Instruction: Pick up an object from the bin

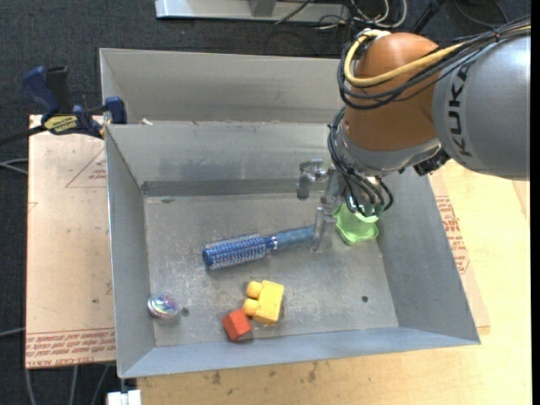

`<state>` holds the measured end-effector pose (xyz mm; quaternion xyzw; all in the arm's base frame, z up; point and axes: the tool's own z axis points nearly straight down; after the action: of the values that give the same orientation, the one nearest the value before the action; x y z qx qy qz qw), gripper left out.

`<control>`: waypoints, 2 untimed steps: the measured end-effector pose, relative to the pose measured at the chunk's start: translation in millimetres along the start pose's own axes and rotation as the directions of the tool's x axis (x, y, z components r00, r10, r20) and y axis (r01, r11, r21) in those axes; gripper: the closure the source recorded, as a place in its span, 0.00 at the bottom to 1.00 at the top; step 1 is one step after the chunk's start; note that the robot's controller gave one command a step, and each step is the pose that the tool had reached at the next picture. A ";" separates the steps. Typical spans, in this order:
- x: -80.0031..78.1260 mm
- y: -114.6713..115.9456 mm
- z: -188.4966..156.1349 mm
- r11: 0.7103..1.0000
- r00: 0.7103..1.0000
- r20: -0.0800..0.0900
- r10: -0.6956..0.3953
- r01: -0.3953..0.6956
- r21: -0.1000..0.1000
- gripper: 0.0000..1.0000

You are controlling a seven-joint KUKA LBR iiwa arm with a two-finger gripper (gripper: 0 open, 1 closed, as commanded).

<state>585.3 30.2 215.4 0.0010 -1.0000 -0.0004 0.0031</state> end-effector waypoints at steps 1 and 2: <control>-25.1 17.3 149.1 0.972 0.972 0.002 -0.235 0.235 0.000 0.00; -21.1 16.6 114.3 0.860 0.860 0.010 -0.510 0.510 0.005 0.00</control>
Offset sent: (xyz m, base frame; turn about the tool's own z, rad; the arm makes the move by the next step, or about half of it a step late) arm 0.0252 0.0167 -0.1454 -0.2391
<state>605.7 46.9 101.0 0.2656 -0.9641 -0.0002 -0.0025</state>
